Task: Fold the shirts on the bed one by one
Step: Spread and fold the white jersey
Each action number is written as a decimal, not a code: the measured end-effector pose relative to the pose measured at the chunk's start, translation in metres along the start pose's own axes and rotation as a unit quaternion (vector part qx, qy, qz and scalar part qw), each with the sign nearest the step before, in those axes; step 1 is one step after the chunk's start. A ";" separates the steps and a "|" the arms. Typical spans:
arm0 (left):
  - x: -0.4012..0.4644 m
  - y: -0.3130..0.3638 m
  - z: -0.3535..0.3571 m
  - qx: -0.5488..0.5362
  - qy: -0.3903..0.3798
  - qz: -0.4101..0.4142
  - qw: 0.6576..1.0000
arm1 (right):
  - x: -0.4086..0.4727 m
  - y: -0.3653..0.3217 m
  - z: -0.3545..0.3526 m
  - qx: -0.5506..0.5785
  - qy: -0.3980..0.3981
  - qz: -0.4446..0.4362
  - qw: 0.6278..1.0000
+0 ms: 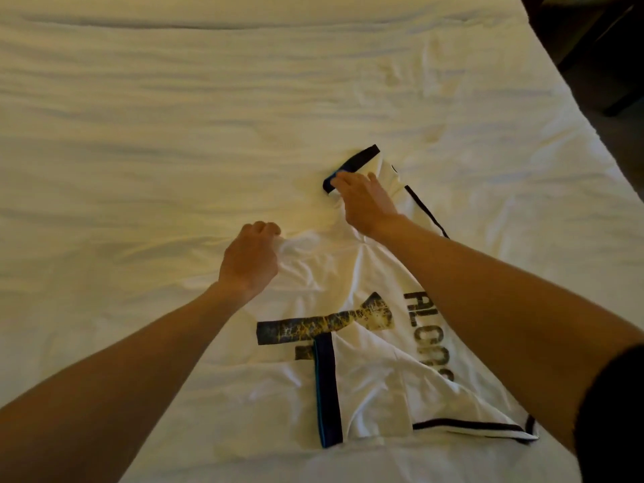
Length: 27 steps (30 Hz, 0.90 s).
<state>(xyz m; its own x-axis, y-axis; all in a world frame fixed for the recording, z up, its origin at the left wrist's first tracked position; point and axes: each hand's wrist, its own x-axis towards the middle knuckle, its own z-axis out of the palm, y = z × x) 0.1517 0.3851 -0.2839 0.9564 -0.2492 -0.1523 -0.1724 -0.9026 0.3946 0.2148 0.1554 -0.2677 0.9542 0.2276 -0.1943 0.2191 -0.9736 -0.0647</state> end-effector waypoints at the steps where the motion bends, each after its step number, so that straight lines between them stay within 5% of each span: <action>1: 0.005 -0.003 0.006 0.022 -0.017 0.007 1.000 | 0.013 0.001 0.003 -0.022 -0.027 0.003 0.999; 4: 0.012 -0.014 0.023 0.094 -0.068 0.011 0.993 | 0.033 0.011 0.018 -0.027 -0.075 0.036 0.996; 11: 0.018 -0.027 0.040 0.118 -0.026 0.040 0.992 | 0.041 0.026 0.022 -0.144 -0.112 0.067 0.981; 16: 0.017 -0.019 0.020 0.087 -0.011 0.020 0.996 | -0.005 0.038 -0.003 -0.267 -0.025 0.092 0.959; 22: -0.043 -0.013 0.006 0.051 0.161 0.131 0.977 | -0.122 0.051 -0.007 -0.117 0.206 0.114 0.965; 27: -0.114 -0.013 0.032 0.073 0.105 0.177 0.976 | -0.231 0.018 0.031 -0.083 0.095 0.127 0.984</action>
<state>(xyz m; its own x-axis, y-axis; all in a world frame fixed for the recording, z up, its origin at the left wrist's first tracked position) 0.0374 0.4144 -0.3004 0.8553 -0.4908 0.1657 -0.5179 -0.8172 0.2527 -0.0081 0.0862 -0.2545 0.9999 -0.0151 0.0041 -0.0155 -0.9920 0.1253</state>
